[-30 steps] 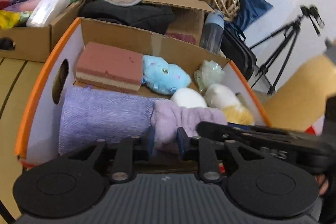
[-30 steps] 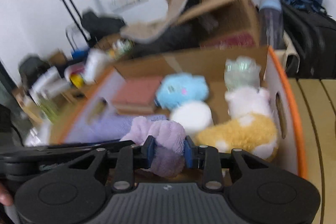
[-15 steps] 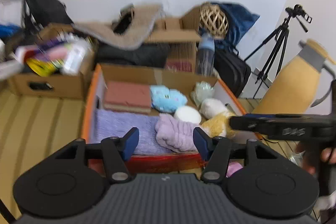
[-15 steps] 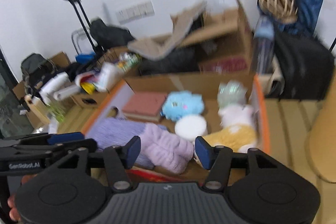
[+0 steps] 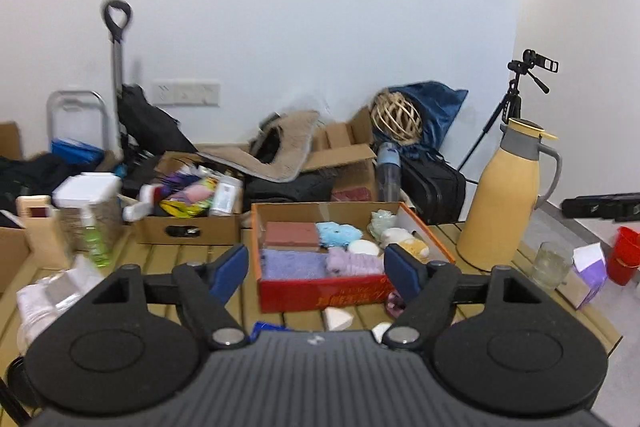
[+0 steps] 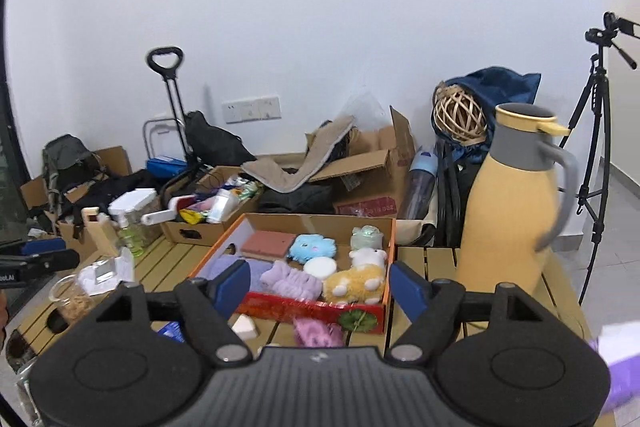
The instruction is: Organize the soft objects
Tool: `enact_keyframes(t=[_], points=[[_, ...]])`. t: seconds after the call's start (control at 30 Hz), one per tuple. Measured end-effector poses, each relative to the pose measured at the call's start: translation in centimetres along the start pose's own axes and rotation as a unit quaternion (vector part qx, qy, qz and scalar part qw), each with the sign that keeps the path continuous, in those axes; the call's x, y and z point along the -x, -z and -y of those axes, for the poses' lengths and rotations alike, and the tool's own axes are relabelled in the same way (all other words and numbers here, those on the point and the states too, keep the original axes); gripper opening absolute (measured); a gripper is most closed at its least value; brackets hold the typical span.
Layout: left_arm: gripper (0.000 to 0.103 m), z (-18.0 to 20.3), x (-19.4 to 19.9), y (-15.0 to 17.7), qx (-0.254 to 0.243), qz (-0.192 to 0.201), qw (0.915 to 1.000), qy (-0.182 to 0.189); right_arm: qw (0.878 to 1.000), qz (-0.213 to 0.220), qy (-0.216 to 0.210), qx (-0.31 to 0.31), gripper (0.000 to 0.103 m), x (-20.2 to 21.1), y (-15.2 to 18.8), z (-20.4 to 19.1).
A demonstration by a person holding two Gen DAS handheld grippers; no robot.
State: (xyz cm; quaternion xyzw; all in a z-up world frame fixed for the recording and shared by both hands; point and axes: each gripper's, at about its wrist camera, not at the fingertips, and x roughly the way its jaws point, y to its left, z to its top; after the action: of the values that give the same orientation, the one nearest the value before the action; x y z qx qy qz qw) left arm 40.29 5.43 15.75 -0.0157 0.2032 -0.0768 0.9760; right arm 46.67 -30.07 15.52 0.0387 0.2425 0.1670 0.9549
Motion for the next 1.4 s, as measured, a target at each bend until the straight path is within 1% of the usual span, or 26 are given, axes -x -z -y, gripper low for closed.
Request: enact_keyframes(t=[0.03,0.07,0.1,0.17,0.3,0.33,0.37,0.43,0.47,0.53,0.6,0.67,0.77,0.9,1.0,1.03,1.07,1.1,1.13,1.17,1.27,1.37,1.4], points=[[0.078,0.2,1.6,1.3,-0.010,0.013,0.9998,-0.010,1.000,0.008,-0.002,0.002,0.079,1.3,1.0,-0.3],[0.082,0.6,3.5,2.9,-0.022,0.029,0.9992,-0.017,1.000,0.013,-0.001,0.007,0.082,2.5,2.1,-0.7],[0.086,0.8,4.9,4.3,-0.029,0.041,0.9985,-0.021,1.000,0.019,-0.001,0.015,0.082,3.8,3.4,-1.1],[0.090,1.2,8.4,7.7,-0.037,0.059,0.9969,-0.035,0.999,0.036,0.001,0.033,0.084,6.5,6.8,-2.5],[0.101,1.6,13.9,13.2,-0.021,0.080,0.9960,-0.033,0.997,0.069,-0.003,0.038,0.091,10.8,13.7,-5.0],[0.101,1.6,14.9,14.5,-0.021,0.083,0.9956,-0.037,0.997,0.075,-0.001,0.036,0.091,11.8,15.8,-5.9],[0.102,1.9,15.9,15.9,-0.025,0.087,0.9947,-0.049,0.996,0.080,0.006,0.027,0.091,12.5,17.5,-6.5],[0.103,2.0,17.1,18.2,-0.016,0.086,0.9935,-0.073,0.996,0.083,0.014,0.004,0.091,13.6,21.3,-7.8],[0.103,2.1,17.4,19.2,-0.009,0.077,0.9940,-0.076,0.997,0.082,0.009,0.000,0.092,14.1,22.9,-8.3],[0.103,1.8,17.4,20.4,0.000,0.057,0.9961,-0.067,0.997,0.075,0.001,0.011,0.092,14.4,25.5,-9.5],[0.103,1.9,17.0,20.8,-0.011,0.046,0.9968,-0.064,0.998,0.059,-0.003,0.036,0.091,14.2,26.7,-10.6],[0.103,1.5,16.6,20.7,-0.007,0.050,0.9963,-0.070,0.998,0.052,-0.010,0.043,0.091,14.1,26.9,-11.2],[0.103,0.7,16.0,20.6,0.018,0.046,0.9963,-0.070,0.997,0.059,-0.012,0.041,0.091,13.6,26.9,-11.9],[0.103,0.2,14.9,20.7,0.020,0.042,0.9963,-0.072,0.998,0.055,-0.011,0.042,0.091,12.3,26.5,-12.0],[0.103,-0.6,12.6,20.4,0.039,0.046,0.9969,-0.051,0.998,0.048,-0.011,0.044,0.089,10.3,25.7,-11.8],[0.103,-1.1,11.3,20.4,0.050,0.046,0.9967,-0.044,0.998,0.043,-0.016,0.048,0.080,9.2,25.1,-11.6],[0.103,-1.6,9.4,20.3,0.068,0.034,0.9961,-0.045,0.998,0.035,-0.021,0.054,0.069,8.1,24.5,-11.5],[0.100,-2.1,7.7,20.1,0.083,0.018,0.9953,-0.047,0.997,0.025,-0.029,0.061,0.063,6.6,23.8,-11.5],[0.097,-2.6,5.8,19.8,0.099,0.000,0.9940,-0.048,0.997,0.016,-0.035,0.065,0.054,5.0,23.2,-11.5],[0.091,-3.1,3.9,19.4,0.114,-0.014,0.9922,-0.046,0.997,0.010,-0.040,0.065,0.051,3.6,22.5,-11.5],[0.083,-4.3,-0.8,18.1,0.137,-0.030,0.9899,-0.020,0.996,-0.012,-0.067,0.063,0.050,-1.7,20.1,-11.5],[0.068,-5.5,-5.9,16.5,0.158,-0.070,0.9849,-0.011,0.993,-0.038,-0.097,0.050,0.046,-8.4,17.4,-11.9],[0.062,-5.9,-7.4,16.1,0.161,-0.076,0.9841,-0.004,0.992,-0.049,-0.105,0.046,0.044,-10.6,16.6,-12.1]])
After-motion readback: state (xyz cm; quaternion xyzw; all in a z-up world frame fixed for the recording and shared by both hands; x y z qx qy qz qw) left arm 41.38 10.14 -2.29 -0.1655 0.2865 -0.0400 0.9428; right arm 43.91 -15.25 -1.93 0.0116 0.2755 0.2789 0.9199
